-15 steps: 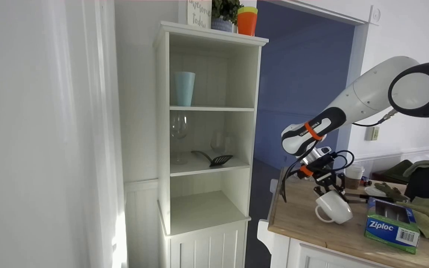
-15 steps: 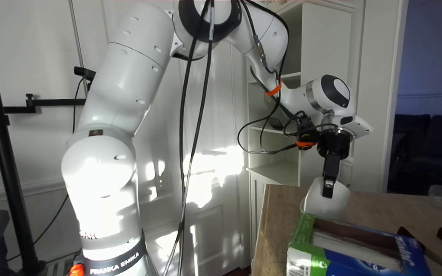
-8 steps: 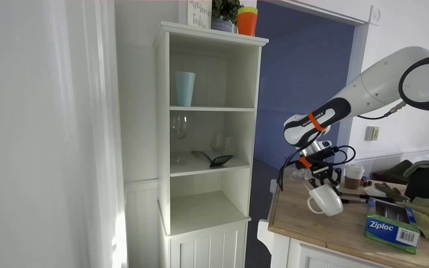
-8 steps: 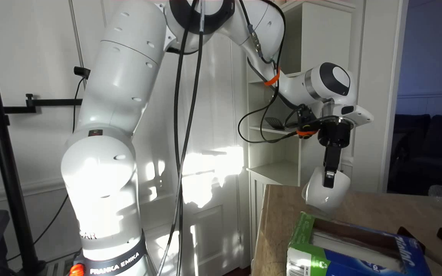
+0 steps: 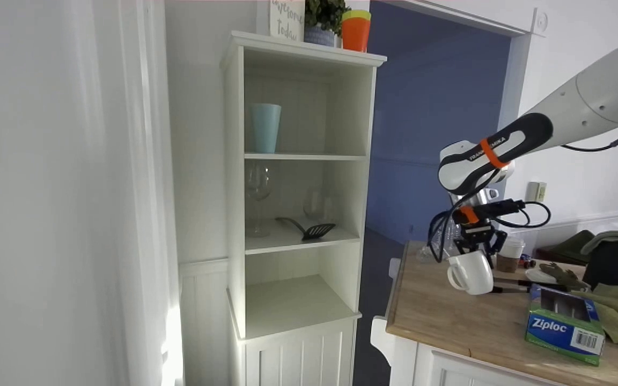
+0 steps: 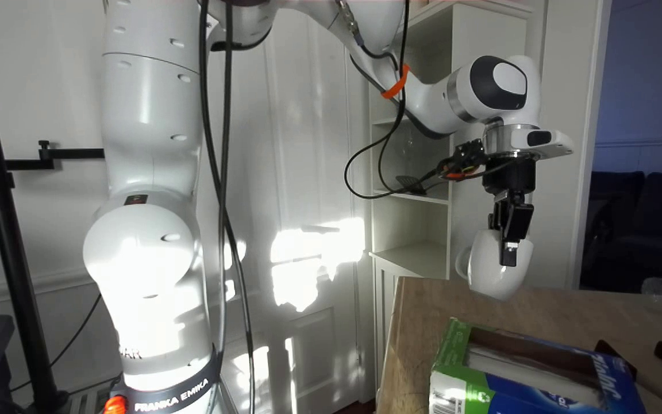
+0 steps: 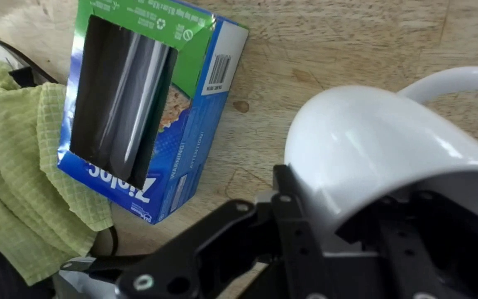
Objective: Place the white mug upright
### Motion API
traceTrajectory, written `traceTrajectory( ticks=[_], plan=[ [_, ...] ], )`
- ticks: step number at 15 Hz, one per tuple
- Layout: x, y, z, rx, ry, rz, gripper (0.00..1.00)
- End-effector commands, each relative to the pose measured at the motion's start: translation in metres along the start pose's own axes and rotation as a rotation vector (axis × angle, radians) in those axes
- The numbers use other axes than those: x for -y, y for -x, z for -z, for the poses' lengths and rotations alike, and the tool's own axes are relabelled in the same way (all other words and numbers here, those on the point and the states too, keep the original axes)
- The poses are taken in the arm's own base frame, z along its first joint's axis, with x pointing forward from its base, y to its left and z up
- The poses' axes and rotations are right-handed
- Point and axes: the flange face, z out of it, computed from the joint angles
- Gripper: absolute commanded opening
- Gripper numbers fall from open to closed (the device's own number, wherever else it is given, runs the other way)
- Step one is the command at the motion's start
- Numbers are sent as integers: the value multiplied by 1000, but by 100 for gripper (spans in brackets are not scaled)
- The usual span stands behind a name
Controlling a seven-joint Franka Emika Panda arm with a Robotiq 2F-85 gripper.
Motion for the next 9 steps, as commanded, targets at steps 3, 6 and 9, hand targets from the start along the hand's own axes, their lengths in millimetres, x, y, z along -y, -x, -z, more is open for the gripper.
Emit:
traceTrajectory(
  ticks=[3,6,9],
  plan=[
    [-47,34,5,-98,-217,127,3],
    [-50,38,4,-116,-337,181,3],
    [-45,35,5,-157,-448,254,3]
  ],
)
